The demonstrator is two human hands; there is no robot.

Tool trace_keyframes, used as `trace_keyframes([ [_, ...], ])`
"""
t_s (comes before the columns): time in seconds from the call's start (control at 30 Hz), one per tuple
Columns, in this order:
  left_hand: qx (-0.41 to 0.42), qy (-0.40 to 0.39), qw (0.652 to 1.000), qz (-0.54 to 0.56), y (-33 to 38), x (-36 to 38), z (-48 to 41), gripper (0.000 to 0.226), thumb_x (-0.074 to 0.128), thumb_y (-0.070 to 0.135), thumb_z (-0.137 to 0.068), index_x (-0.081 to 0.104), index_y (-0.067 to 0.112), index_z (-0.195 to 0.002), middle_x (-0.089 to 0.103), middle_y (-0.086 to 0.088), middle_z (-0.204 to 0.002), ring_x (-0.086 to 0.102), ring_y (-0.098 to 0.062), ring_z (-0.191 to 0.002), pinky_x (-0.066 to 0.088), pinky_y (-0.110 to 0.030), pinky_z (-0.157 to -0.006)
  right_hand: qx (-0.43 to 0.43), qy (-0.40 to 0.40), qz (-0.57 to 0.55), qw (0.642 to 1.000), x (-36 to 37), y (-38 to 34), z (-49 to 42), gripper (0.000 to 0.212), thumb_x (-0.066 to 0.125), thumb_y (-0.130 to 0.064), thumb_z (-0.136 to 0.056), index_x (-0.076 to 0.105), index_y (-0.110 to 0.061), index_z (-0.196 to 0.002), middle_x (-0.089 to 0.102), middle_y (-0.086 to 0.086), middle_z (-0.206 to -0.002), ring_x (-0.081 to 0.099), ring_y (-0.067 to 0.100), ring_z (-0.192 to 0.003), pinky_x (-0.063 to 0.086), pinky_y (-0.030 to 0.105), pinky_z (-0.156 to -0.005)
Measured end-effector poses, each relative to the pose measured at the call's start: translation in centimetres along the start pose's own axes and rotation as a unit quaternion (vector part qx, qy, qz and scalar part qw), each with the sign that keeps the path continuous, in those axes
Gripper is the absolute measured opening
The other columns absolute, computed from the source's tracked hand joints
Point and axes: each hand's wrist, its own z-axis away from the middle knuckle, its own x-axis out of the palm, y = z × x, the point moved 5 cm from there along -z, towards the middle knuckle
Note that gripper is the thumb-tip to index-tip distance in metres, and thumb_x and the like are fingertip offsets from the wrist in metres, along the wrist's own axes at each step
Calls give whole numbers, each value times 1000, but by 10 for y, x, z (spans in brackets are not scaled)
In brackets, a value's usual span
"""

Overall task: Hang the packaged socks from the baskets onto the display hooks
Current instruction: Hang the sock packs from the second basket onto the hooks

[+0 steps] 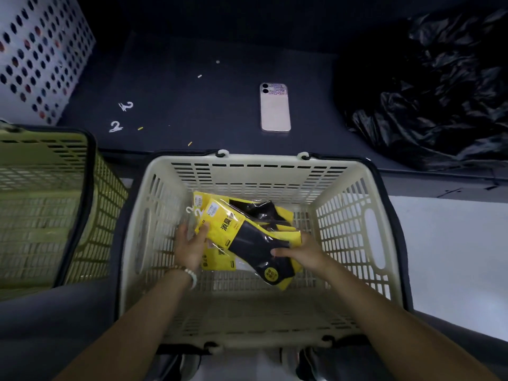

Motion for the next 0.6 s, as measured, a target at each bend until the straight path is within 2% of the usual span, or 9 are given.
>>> trace_keyframes([
  [0.03, -13, 13, 999, 30, 1, 0, 11, 52, 64, 35, -87, 51, 12, -131, 57, -14, -129, 59, -27, -108, 49, -28, -73, -9, 4, 4, 1000, -3, -4, 13, 43, 84, -14, -68, 66, -23, -106, 72, -7, -100, 68, 11, -96, 55, 27, -81],
  [0.07, -32, 12, 998, 57, 3, 2, 23, 63, 67, 37, -84, 46, 11, -136, 51, -14, -136, 56, -29, -115, 49, -34, -84, -17, 11, 7, 1000, -6, -10, 26, 41, 84, -13, -68, 67, -23, -105, 72, -11, -96, 68, 5, -90, 54, 21, -76],
  [0.17, -85, 0, 992, 91, 20, 9, 57, 96, 79, 43, -70, 27, 12, -145, 35, -12, -149, 44, -31, -130, 35, -45, -109, -46, 40, -3, 998, -22, -35, 66, 34, 83, -12, -69, 68, -28, -95, 73, -15, -90, 68, -3, -82, 52, 11, -67],
  [0.27, -125, 5, 980, 157, 48, 11, 88, 128, 86, 46, -55, 9, 11, -150, 26, -13, -153, 32, -28, -138, 29, -45, -112, -83, 61, -44, 994, -42, -66, 108, 36, 80, -7, -72, 69, -22, -103, 75, -10, -97, 70, 4, -89, 52, 14, -70],
  [0.37, -174, 7, 951, 256, 70, 13, 123, 136, 88, 47, -51, -2, 21, -150, 23, -10, -154, 32, -28, -137, 29, -49, -111, -111, 73, -87, 987, -56, -94, 145, 39, 81, -13, -70, 69, -19, -107, 74, -2, -102, 70, 15, -95, 55, 20, -70],
  [0.43, -199, -68, 928, 308, 84, 21, 147, 134, 87, 55, -43, 13, 18, -149, 39, -11, -145, 46, -29, -127, 37, -51, -105, -128, 85, -129, 980, -59, -113, 162, 43, 83, -20, -63, 70, -20, -105, 74, 2, -103, 70, 20, -96, 56, 30, -76],
  [0.5, -139, -210, 892, 376, 118, 32, 166, 107, 83, 56, -43, 45, 11, -131, 60, -10, -114, 64, -23, -94, 53, -39, -82, -144, 91, -178, 969, -57, -133, 173, 52, 85, -24, -57, 70, -20, -107, 73, 5, -106, 70, 24, -99, 53, 40, -87],
  [0.53, -85, -254, 878, 396, 141, 32, 172, 88, 82, 54, -47, 53, 13, -120, 65, -10, -105, 68, -20, -86, 54, -35, -73, -149, 94, -203, 963, -54, -143, 177, 59, 86, -26, -54, 68, -18, -110, 73, 6, -106, 70, 26, -98, 52, 43, -90],
  [0.6, 10, -287, 868, 404, 183, 25, 179, 80, 84, 50, -53, 59, 15, -120, 68, -11, -112, 68, -26, -98, 54, -41, -84, -168, 88, -241, 952, -46, -164, 182, 66, 86, -27, -53, 65, -16, -115, 73, 7, -107, 70, 26, -97, 56, 40, -82],
])
